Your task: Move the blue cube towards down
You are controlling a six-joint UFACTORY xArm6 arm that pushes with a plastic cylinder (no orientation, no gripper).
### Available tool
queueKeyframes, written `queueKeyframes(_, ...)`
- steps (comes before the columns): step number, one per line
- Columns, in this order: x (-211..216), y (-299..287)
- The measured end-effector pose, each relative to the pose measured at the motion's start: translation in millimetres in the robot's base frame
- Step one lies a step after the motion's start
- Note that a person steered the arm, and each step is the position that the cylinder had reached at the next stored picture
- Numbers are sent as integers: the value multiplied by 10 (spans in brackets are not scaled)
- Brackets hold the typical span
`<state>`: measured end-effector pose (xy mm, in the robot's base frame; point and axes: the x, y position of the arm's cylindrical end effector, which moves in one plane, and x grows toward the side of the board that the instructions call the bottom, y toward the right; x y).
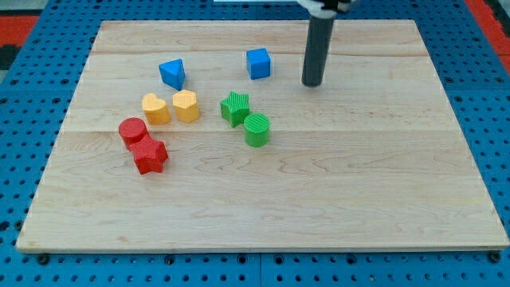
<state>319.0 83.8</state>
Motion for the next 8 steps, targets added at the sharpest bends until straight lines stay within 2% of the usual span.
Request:
queueKeyframes(1, -437, -411)
queueKeyframes(2, -619, -1011)
queueKeyframes(3, -974, -1347)
queueKeyframes(5, -458, -1377)
queueKeyframes(6, -139, -1121)
queueKeyframes(7, 189, -358)
queueKeyframes(8, 85, -279)
